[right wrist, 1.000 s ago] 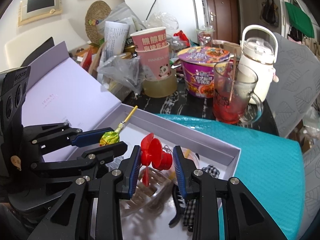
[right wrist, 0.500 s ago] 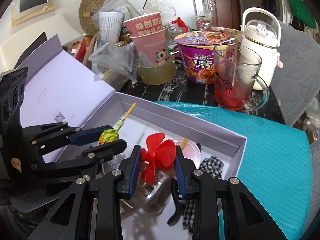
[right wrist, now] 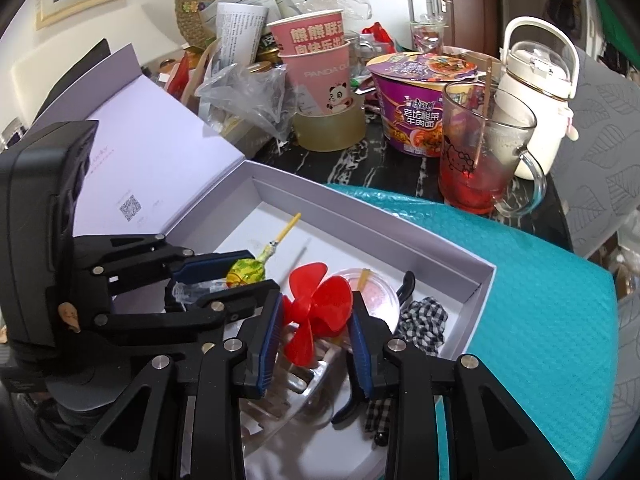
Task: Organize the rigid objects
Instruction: 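Open the left gripper releasing the lollipop while the right releases the bow clip, then withdraw both grippers from the box back over the mat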
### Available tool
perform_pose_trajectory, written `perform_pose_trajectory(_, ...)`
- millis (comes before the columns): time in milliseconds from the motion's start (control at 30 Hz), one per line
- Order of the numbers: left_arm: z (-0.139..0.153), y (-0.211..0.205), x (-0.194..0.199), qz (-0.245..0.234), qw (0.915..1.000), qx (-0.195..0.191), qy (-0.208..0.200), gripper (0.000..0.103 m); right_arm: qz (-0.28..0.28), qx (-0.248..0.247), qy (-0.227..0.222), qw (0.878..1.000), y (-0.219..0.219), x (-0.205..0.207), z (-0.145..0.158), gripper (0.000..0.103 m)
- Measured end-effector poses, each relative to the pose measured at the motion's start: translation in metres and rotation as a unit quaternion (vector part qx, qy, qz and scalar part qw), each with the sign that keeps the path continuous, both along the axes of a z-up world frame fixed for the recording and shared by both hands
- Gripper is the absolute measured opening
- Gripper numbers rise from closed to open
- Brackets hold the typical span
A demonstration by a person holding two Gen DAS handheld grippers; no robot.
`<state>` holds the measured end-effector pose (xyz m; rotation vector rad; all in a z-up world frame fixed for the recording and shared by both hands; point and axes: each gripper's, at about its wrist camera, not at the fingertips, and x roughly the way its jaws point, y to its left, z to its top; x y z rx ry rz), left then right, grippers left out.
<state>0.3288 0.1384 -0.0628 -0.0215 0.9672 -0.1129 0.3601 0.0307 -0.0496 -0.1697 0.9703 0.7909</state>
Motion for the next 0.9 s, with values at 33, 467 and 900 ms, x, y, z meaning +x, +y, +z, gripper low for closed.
perform_pose_trajectory(33,0.002,0.0,-0.001,0.002,1.0,0.001,-0.006,0.025,0.0,-0.001,0.0,1.0,0.0,0.0,0.0,0.033)
perform_pose_trajectory(467,0.009,0.005,-0.001,0.034,0.9992,0.016,-0.012,0.032,-0.012,-0.021,-0.022,0.999,0.0,-0.005,0.008,0.055)
perform_pose_trajectory(900,0.011,0.007,-0.001,0.058,0.9978,0.029,-0.012,0.066,-0.037,-0.043,-0.04,0.998,-0.006,-0.01,0.014,0.055)
